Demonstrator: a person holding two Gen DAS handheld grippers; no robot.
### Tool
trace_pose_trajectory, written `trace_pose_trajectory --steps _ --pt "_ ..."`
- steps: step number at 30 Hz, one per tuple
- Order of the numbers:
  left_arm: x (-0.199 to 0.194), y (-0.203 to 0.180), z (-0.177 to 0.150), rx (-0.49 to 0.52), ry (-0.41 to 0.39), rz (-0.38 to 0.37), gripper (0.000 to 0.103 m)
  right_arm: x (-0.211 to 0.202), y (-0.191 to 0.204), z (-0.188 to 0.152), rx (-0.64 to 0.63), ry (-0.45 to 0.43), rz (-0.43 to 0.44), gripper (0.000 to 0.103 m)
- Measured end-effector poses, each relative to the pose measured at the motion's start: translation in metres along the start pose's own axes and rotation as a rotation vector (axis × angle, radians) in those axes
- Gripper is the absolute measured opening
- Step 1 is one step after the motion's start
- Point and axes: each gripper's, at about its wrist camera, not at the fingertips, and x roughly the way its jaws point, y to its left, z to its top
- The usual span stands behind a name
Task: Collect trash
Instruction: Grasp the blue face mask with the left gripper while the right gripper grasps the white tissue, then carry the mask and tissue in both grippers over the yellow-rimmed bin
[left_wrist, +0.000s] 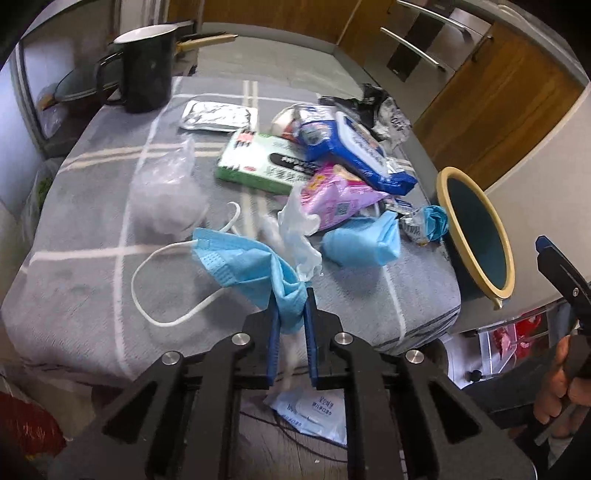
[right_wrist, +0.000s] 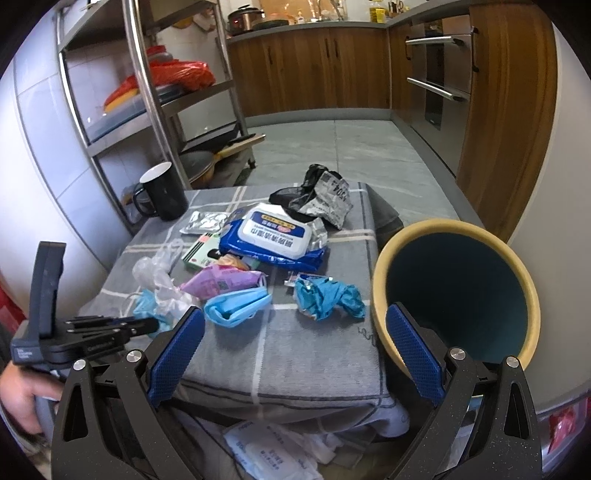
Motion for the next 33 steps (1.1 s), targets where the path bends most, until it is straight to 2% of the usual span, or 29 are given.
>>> trace_pose_trajectory --steps 8,12,15,21,25,29,33 --pt "-0.024 0.026 -0.001 -0.049 -0.023 0.055 0.010 0.015 0.030 0.001 -0.052 0.031 0.075 0.095" --pt "-0.036 0.041 -0.001 -0.093 -0.038 0.081 0.010 0.030 0.055 -0.004 -0.095 0.078 0.126 0.087" --pt "-0.048 0.051 0.000 -0.128 -0.072 0.094 0.010 0.046 0.072 -0.010 -0.095 0.126 0.171 0.082" --pt "-0.072 0.062 0.007 -0.169 -0.166 0.114 0.010 0.080 0.110 -0.021 -0.080 0.201 0.239 0.082" --pt "-0.084 0.073 0.010 -0.217 -0.220 0.118 0.010 0.103 0.138 -0.028 -0.123 0.236 0.256 0.082" --pt "-0.086 0.077 0.012 -0.234 -0.237 0.116 0.010 0.135 0.160 -0.037 -0.166 0.282 0.230 0.082" --pt "-0.085 0.078 0.011 -0.237 -0.239 0.114 0.010 0.156 0.166 -0.043 -0.174 0.310 0.187 0.075"
